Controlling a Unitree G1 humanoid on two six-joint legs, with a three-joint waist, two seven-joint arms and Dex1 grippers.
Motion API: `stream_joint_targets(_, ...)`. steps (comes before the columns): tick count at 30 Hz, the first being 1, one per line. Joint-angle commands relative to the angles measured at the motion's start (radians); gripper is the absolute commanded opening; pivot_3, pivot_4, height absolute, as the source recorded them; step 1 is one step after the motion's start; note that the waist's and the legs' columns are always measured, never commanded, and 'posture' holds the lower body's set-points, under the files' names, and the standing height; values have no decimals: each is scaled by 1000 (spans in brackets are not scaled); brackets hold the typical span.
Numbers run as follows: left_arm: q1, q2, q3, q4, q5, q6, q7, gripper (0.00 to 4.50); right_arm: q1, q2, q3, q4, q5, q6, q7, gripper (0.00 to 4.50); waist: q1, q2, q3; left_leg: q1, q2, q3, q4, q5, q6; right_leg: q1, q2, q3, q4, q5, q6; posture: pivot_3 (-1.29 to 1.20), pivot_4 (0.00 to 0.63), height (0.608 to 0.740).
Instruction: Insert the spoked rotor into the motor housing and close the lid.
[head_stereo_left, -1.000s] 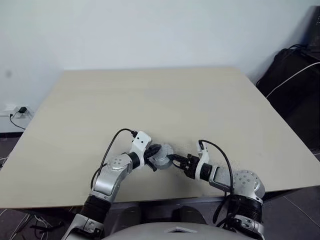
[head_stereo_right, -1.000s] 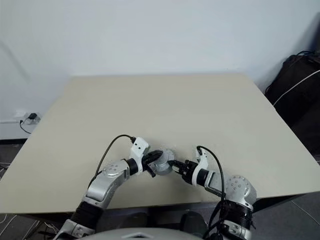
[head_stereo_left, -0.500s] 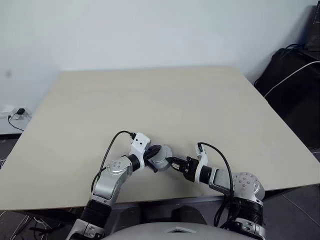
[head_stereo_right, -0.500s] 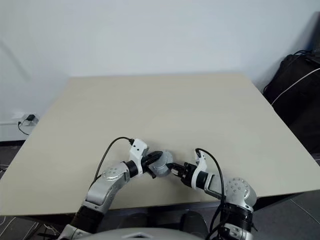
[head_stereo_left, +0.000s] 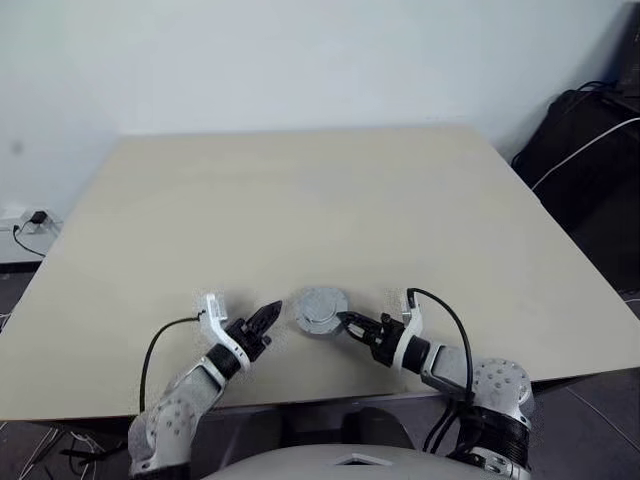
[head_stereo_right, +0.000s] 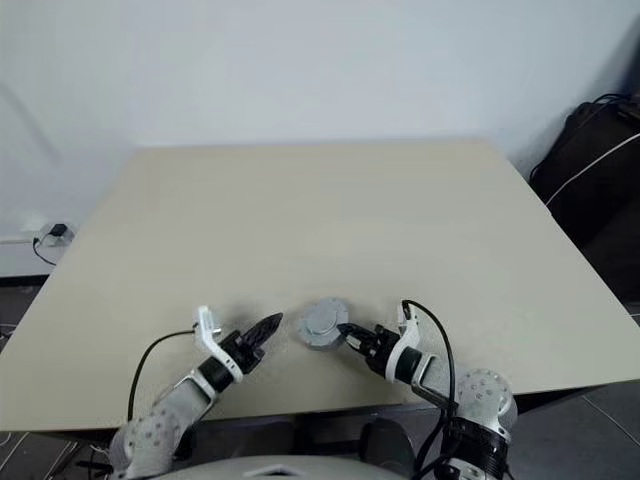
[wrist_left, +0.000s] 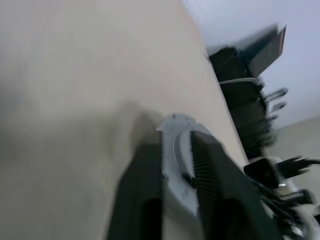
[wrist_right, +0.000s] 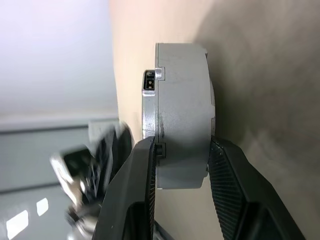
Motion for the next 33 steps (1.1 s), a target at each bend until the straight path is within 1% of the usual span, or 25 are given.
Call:
stream_joint_targets(1, 31, -61, 36, -62, -199, 49, 48, 2162, -49, 82, -35, -30, 146, -23, 0, 1197, -2, -2, 3, 0, 0, 0, 0, 0, 0, 0, 0, 0, 0, 0, 0, 0, 0, 740)
stream_joint_targets(5, 62, -110, 46, -44, -384, 45, 114, 3460, -66, 82, -24, -25, 234, -46, -38, 1197, -4, -2, 6, 0, 0, 0, -1, 0, 0, -1, 0, 0, 0, 0, -1, 0, 0, 740)
stream_joint_targets(8, 78, -117, 23, -33, -464, 25, 143, 4457, -74, 76, 3, -29, 295, -56, -71, 1197, -4, -2, 7, 0, 0, 0, -1, 0, 0, -1, 0, 0, 0, -1, -1, 0, 0, 740)
stream_joint_targets(13, 77, -123, -39, -8, -526, -3, 163, 4500, -80, 57, 72, -47, 408, -62, -134, 1197, -4, -2, 7, 0, 0, 0, -1, 0, 0, -1, 0, 0, 0, -1, -1, 0, 0, 740)
stream_joint_targets(17, 56, -104, -85, 24, -566, -4, 149, 4500, -72, 25, 143, -59, 496, -57, -192, 1197, -3, -2, 7, 0, 0, 0, -1, 0, -1, -1, 1, 0, 0, -1, -1, 0, 0, 740)
stream_joint_targets(24, 29, -73, -126, 44, -580, -24, 120, 4500, -40, -53, 240, -70, 612, -71, -276, 1197, -3, -3, 7, 0, 0, 0, -1, 0, -1, 0, 1, 0, 0, -1, -1, 0, 0, 740)
stream_joint_targets(32, 22, -71, -150, 45, -581, -56, 92, 4500, -9, -147, 328, -74, 708, -134, -329, 1197, -3, -3, 7, 0, 0, 1, 0, 1, -1, 0, 2, 0, 0, 0, -1, 0, 0, 740)
stream_joint_targets(33, 24, -74, -149, 45, -585, -61, 93, 4130, -6, -158, 337, -76, 718, -144, -334, 1197, -3, -3, 7, 0, 0, 1, 0, 1, -1, 0, 2, 0, 0, 0, -1, 0, 0, 740)
